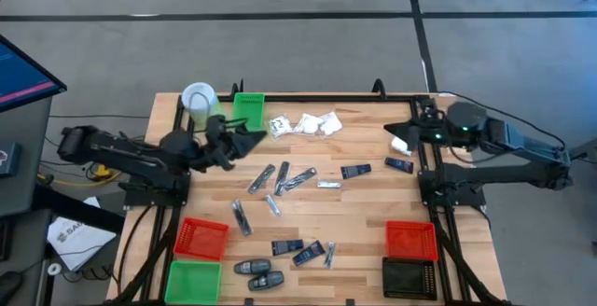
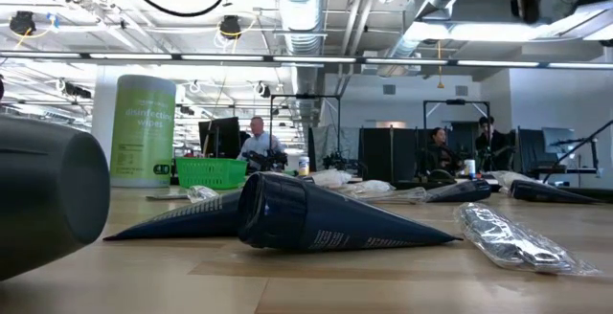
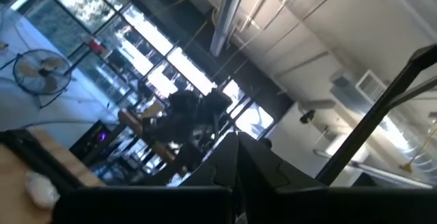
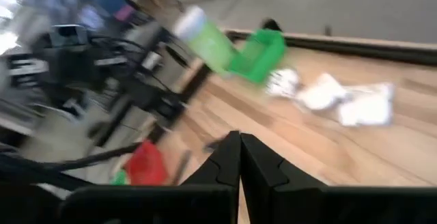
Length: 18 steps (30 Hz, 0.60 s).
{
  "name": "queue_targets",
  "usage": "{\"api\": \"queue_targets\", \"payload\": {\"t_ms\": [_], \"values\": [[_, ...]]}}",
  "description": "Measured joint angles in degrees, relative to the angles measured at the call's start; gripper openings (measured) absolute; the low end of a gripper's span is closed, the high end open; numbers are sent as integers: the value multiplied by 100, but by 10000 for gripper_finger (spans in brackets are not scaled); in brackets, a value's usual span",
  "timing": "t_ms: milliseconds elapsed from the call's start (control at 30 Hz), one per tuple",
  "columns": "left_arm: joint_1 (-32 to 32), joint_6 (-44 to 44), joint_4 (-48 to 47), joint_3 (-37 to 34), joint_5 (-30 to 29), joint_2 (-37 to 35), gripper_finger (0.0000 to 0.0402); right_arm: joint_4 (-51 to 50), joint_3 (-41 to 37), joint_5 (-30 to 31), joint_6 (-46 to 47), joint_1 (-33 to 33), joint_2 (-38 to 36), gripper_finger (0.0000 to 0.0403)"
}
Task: Pick & Place Travel size toiletries
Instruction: Put the cotton pack into the right red bin
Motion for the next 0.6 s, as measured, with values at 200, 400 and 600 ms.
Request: {"api": "queue_targets", "payload": {"t_ms": [200,400,600], "values": [[-11,-206,-18,11,57,425,2,-1010,494,2,-22,-492,590,0],[-9,-237,-23,12,72,619,2,-1957,767,-9,-35,-1093,1153,0],[220,-414,-25,11,711,763,2,-2686,806,-170,115,-1675,1902,0]]}}
